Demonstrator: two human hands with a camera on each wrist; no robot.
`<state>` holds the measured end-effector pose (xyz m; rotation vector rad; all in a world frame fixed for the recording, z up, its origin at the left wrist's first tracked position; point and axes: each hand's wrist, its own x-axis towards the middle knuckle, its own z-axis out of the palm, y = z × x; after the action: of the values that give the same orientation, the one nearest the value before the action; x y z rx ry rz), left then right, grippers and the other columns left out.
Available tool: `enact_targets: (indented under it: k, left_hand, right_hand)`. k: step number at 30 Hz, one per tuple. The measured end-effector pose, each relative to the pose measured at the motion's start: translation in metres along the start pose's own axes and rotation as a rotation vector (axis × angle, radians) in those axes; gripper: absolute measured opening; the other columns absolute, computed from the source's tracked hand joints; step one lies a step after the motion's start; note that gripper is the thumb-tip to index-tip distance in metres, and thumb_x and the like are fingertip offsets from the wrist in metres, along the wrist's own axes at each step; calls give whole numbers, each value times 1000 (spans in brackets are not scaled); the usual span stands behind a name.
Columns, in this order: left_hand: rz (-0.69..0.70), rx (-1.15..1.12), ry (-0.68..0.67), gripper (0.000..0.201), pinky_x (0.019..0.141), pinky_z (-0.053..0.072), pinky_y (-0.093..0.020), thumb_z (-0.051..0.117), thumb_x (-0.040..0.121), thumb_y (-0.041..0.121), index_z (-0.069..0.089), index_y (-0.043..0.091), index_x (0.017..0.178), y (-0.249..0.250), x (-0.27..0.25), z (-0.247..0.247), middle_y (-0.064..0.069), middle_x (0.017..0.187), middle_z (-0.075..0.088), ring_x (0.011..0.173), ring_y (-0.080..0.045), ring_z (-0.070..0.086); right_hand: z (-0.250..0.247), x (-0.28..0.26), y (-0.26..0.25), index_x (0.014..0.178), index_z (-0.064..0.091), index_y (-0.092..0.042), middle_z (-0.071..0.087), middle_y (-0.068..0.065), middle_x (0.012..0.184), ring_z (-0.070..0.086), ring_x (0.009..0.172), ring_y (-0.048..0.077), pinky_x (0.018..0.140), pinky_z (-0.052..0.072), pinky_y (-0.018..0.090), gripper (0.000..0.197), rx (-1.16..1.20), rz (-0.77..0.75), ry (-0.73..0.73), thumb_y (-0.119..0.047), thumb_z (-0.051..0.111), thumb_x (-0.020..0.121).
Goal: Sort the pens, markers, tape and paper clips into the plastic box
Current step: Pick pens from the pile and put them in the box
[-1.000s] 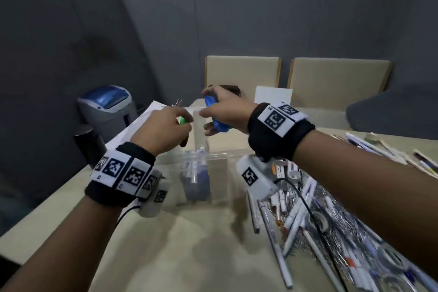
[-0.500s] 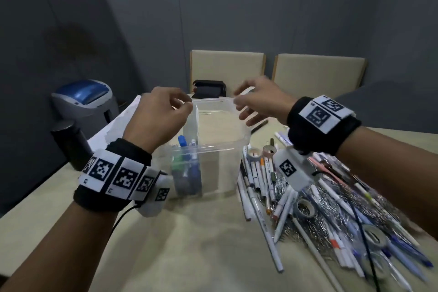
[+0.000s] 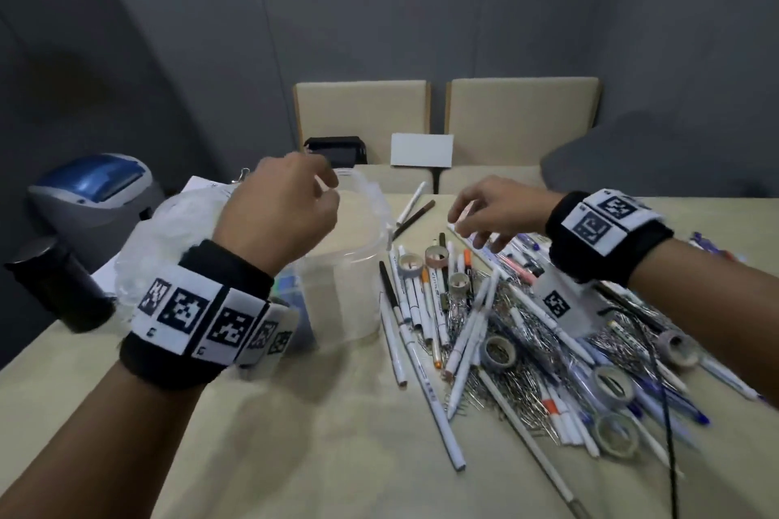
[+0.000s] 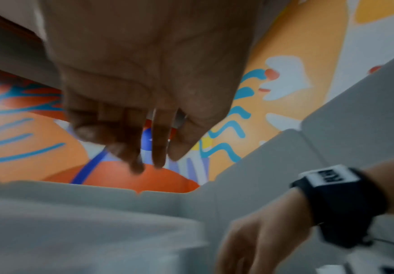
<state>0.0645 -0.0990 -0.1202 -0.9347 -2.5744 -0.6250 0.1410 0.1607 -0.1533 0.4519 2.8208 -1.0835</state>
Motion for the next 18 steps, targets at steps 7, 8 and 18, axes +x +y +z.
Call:
enact_targets:
  k: [7, 8, 18]
  left_hand:
    - [314, -253, -240, 15, 64, 49, -29, 56, 89, 22, 68, 18, 82, 82, -23, 63, 4, 77, 66, 69, -10, 58]
    - [303, -208, -332, 17, 64, 51, -32, 55, 88, 22, 67, 15, 78, 85, -24, 82, 1, 75, 66, 68, -14, 60]
    - [202, 37, -644, 22, 58, 56, -33, 55, 90, 25, 57, 5, 82, 89, -12, 183, -15, 93, 63, 68, -23, 64]
  right_hand:
    - [18, -11, 41, 92, 72, -12, 72, 8, 84, 68, 69, 19, 59, 56, 28, 9, -329, 59, -40, -12, 65, 87]
    - [16, -15, 48, 90, 71, -12, 72, 9, 84, 68, 70, 20, 58, 57, 28, 8, -301, 87, -17, -11, 65, 87]
    - [2, -50, 104, 84, 72, -7, 71, 8, 73, 63, 54, 12, 49, 52, 21, 6, -175, 269, 128, -11, 68, 86]
